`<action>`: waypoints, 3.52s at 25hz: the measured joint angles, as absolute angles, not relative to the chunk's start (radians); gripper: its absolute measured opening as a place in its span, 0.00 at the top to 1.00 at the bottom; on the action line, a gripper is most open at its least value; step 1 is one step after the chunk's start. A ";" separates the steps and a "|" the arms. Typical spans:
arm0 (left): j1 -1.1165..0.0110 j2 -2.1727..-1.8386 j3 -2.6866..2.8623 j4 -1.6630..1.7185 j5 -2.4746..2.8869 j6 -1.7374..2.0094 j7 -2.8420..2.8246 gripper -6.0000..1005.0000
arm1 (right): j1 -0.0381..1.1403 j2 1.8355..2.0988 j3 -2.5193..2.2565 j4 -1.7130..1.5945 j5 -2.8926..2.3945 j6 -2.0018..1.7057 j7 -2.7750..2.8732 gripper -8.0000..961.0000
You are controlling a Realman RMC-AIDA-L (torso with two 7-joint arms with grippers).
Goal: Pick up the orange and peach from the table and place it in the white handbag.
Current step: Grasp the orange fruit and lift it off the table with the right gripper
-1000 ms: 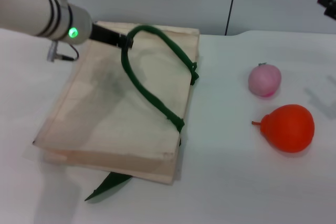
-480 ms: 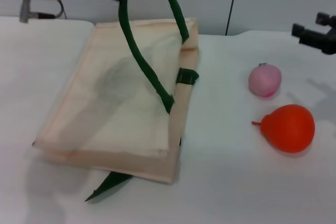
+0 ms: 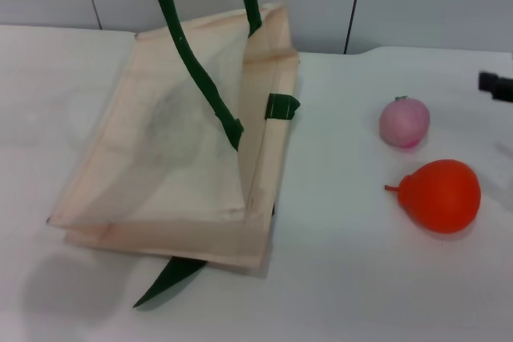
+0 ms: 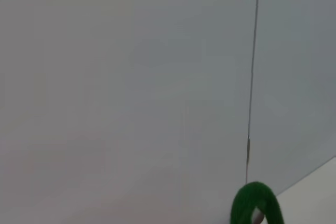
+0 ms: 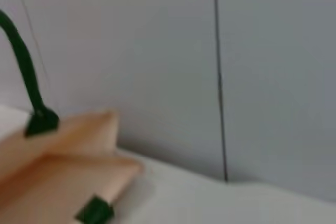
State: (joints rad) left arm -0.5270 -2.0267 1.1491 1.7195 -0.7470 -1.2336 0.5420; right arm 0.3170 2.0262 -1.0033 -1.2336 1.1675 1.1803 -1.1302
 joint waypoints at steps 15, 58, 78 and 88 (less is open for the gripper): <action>-0.533 -2.023 1.114 1.796 -0.744 -1.272 0.545 0.87 | 0.454 2.022 -0.897 -1.098 0.931 1.476 -1.032 0.19; -0.560 -2.020 1.119 1.797 -0.742 -1.297 0.558 0.87 | 0.600 2.027 -0.833 -0.937 0.724 1.506 -1.025 0.12; -0.578 -2.023 1.114 1.815 -0.747 -1.296 0.551 0.87 | 0.637 2.022 -0.832 -0.845 0.692 1.426 -1.020 0.12; -0.565 -2.026 1.114 1.835 -0.747 -1.298 0.549 0.87 | 0.661 2.022 -0.840 -0.811 0.584 1.397 -1.006 0.12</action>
